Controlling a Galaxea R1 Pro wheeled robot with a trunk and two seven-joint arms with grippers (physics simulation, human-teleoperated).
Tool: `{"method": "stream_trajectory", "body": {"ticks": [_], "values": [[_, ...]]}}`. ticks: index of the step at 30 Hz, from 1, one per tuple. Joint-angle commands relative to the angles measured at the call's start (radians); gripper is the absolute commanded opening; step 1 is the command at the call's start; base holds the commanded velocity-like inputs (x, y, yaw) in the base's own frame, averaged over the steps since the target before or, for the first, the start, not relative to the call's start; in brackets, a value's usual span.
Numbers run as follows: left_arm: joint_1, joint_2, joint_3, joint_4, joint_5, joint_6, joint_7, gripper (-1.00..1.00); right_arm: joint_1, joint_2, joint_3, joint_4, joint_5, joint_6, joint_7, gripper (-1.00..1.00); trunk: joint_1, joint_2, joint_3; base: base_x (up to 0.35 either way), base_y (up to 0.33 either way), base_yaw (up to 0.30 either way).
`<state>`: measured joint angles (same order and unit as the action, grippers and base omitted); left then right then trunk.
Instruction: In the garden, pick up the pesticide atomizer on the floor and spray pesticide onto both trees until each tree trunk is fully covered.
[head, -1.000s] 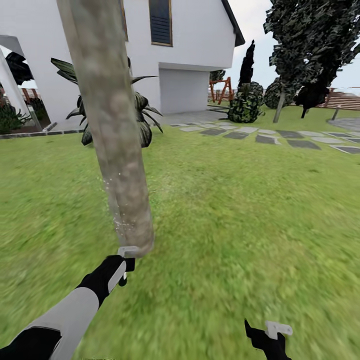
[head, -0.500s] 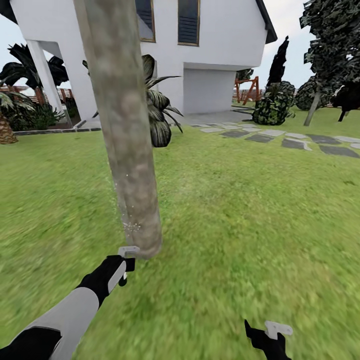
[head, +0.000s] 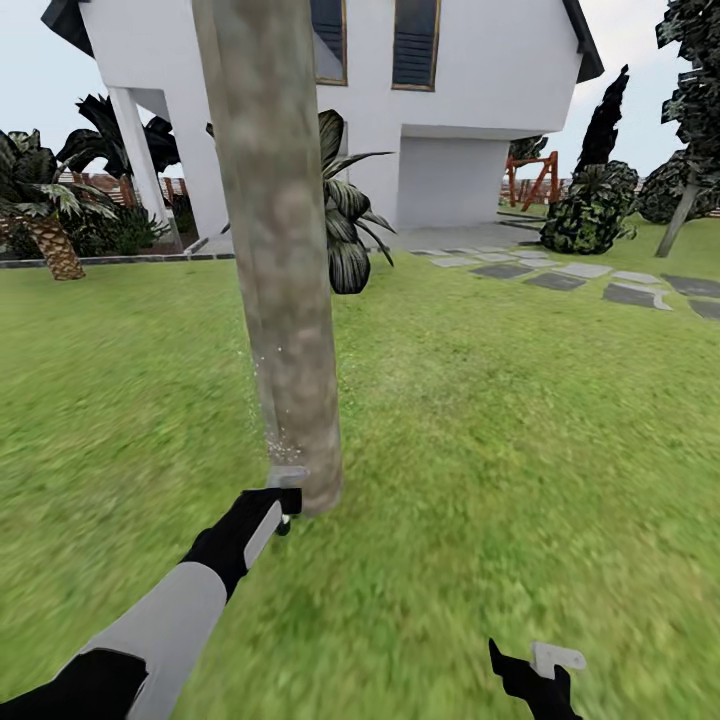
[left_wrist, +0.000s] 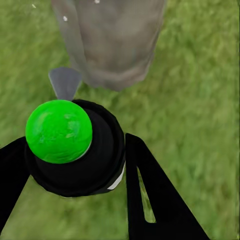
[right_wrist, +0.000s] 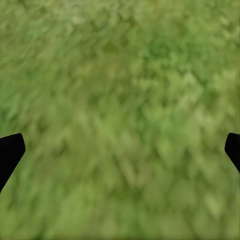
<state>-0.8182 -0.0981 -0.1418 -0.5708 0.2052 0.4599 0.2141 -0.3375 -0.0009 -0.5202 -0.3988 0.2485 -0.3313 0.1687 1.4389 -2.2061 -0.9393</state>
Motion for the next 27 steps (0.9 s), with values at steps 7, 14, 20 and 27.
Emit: {"method": "stream_trajectory", "body": {"ticks": [7,14,20,27], "values": [[-0.001,0.075,0.003,-0.08,-0.003,0.109,-0.005,-1.0,0.0,-0.001,0.0,0.001,0.001,0.0,0.0,1.0,0.0,0.0,0.0,0.0,0.0,0.001],[-0.035,0.135,-0.004,-0.085,-0.002,0.127,-0.098,-1.0,0.0,-0.001,0.0,0.003,0.002,0.001,0.0,1.0,0.0,0.0,0.0,0.0,0.0,0.0],[-0.057,0.079,-0.096,-0.159,0.005,0.209,-0.105,-1.0,0.0,-0.001,0.0,0.003,0.002,0.002,0.0,1.0,0.0,0.0,0.0,0.0,0.0,0.0],[-0.058,0.201,-0.07,-0.204,0.022,0.259,-0.16,-1.0,0.0,-0.001,0.0,0.003,0.002,0.002,0.0,1.0,0.0,0.0,0.0,0.0,0.0,0.0]]}}
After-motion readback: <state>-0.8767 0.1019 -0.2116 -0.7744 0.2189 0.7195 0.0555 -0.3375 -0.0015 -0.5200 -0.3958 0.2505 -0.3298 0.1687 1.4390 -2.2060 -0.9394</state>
